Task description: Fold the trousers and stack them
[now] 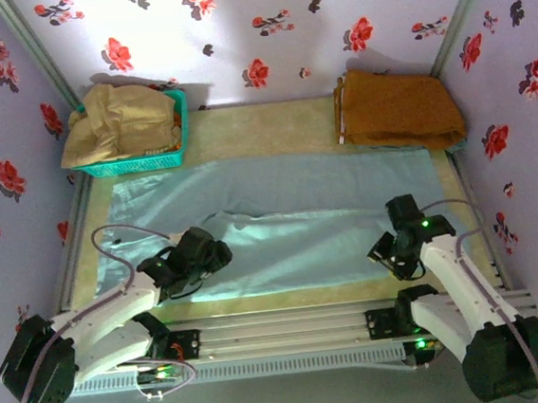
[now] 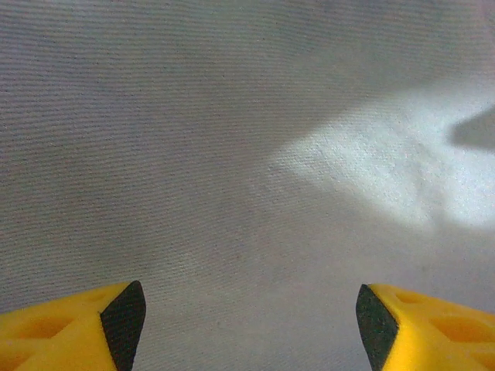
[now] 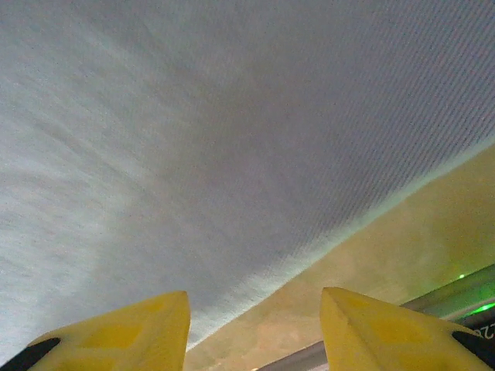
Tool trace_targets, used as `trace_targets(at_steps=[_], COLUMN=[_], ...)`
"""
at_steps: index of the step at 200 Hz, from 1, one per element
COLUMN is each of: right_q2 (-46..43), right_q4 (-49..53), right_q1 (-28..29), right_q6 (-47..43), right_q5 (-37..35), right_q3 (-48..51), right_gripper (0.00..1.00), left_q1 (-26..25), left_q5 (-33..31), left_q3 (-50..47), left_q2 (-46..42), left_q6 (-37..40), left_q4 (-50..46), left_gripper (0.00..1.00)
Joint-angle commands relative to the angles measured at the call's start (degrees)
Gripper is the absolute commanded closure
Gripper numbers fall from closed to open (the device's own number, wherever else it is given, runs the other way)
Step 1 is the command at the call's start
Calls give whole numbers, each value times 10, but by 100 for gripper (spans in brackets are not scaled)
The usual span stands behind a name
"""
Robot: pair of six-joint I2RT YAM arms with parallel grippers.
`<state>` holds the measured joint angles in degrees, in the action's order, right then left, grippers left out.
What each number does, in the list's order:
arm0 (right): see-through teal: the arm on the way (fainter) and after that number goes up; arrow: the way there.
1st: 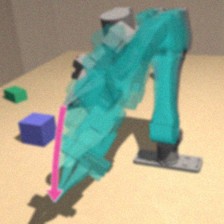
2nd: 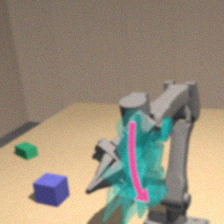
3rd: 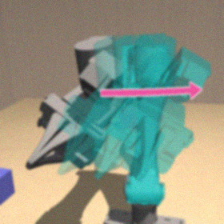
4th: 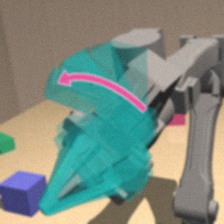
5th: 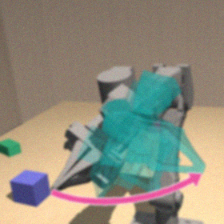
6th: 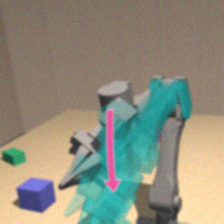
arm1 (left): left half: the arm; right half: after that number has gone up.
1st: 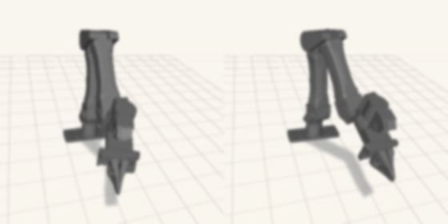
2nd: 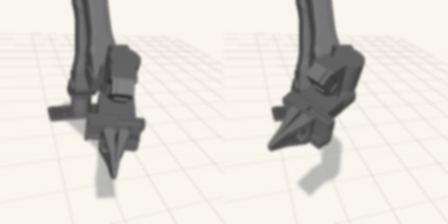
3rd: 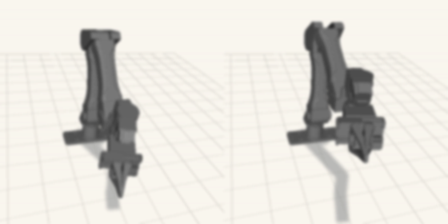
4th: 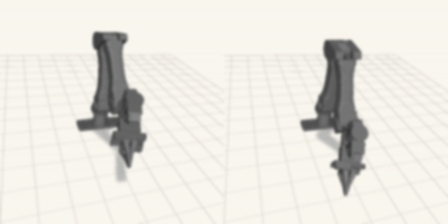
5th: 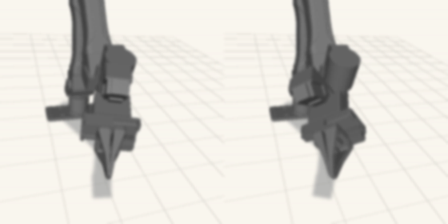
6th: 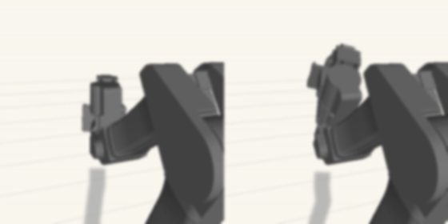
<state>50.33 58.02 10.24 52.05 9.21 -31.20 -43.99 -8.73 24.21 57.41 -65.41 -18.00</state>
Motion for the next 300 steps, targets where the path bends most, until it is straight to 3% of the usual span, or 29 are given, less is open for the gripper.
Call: trace_targets(at_steps=[1, 37, 86, 108, 126, 146, 169, 184, 198, 228, 254, 277, 300], right_q2=[13, 79, 128, 185, 294, 407, 499, 545, 580, 506, 352, 233, 95], right_q4=[-11, -100, -69, -91, -84, -71, -73, -75, -41, -16, -32, -8, -5], right_q1=[16, 37, 43, 43, 44, 46, 44, 42, 38, 25, 6, -47, -101], right_q6=[60, 94, 17, -42, -110, -171, -200, -221, -228, -218, -152, -97, -19], right_q5=[-2, 7, -115, -112, -90, -62, -113, -130, -153, -186, -162, -143, -103], right_q3=[26, 54, -44, -108, -197, -301, -395, -447, -493, -482, -368, -256, -131], right_gripper=[53, 57, 100, 100, 100, 80, 75, 64, 64, 50, 40, 43, 61], left_q1=[-3, -2, 5, 9, 11, 14, 21, 22, 25, 38, 61, 64, 65], left_q5=[-41, -57, -60, -60, -59, -59, -55, -52, -48, -35, -11, 5, 19], left_q3=[-4, 8, 18, 23, 28, 32, 37, 36, 34, 31, 34, 46, 52], left_q2=[-19, -49, -54, -54, -54, -50, -44, -41, -38, -38, -30, -13, 0], left_q6=[-15, 0, 14, 26, 38, 51, 59, 63, 65, 80, 93, 104, 108], left_q4=[10, -21, -23, -23, -23, -22, -22, -18, -13, 1, 21, 35, 46], left_gripper=[25, 25, 24, 24, 23, 22, 22, 22, 22, 21, 21, 21, 21])
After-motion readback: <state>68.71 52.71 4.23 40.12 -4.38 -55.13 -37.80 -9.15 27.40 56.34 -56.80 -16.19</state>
